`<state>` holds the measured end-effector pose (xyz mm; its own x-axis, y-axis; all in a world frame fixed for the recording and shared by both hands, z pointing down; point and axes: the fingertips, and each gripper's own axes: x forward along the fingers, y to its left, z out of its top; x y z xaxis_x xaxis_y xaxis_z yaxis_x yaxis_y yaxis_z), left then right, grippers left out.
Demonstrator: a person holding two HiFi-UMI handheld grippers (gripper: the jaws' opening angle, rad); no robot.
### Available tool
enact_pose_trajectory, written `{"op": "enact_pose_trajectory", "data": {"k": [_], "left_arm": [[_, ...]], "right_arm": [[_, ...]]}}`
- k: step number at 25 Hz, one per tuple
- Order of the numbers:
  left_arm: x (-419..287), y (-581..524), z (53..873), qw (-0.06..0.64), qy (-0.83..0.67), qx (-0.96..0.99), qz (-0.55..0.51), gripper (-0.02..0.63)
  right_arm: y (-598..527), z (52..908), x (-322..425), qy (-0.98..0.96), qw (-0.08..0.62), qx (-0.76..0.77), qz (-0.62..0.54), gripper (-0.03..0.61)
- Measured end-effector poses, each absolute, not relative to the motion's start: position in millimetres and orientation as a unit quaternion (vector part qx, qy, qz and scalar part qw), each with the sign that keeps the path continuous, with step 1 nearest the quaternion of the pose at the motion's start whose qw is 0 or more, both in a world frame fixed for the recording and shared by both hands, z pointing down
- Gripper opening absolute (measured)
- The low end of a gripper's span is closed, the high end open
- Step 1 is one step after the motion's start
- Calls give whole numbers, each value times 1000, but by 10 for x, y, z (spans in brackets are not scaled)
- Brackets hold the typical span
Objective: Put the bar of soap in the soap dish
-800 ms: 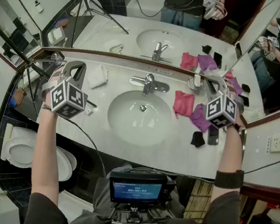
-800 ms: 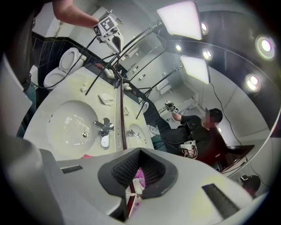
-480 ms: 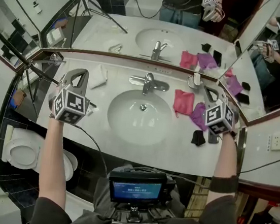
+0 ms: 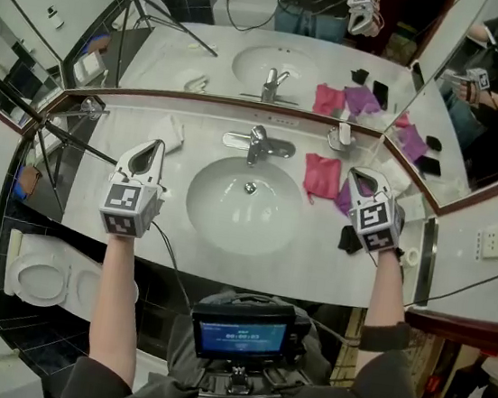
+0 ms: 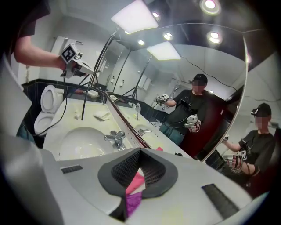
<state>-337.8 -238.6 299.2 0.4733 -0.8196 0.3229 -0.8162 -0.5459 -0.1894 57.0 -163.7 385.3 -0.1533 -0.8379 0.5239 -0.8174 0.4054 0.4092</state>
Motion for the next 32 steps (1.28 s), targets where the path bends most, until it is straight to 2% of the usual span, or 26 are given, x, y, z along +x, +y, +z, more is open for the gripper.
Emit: {"op": "enact_pose_trajectory", "data": {"k": [4, 9, 22, 28, 32], "left_arm": [[-3286, -2237, 3327, -66, 464, -871, -146, 3], [-3099, -2062, 3582, -111, 472, -868, -106, 3], [-2808, -1964, 3839, -109, 438, -880, -147, 3], [-2412, -2065, 3782, -96, 425, -888, -149, 3], [-2152, -2131, 3935, -88, 398, -897, -171, 3]], "right_arm": [[-1515, 3972, 523, -765, 289, 574, 29, 15], [-1305, 4219, 393, -760, 239, 598, 84, 15], [-1135, 4574, 636, -734, 165, 634, 178, 17], [-1285, 4708, 838, -715, 145, 652, 206, 20], [-1534, 4880, 974, -708, 153, 655, 217, 145]]}}
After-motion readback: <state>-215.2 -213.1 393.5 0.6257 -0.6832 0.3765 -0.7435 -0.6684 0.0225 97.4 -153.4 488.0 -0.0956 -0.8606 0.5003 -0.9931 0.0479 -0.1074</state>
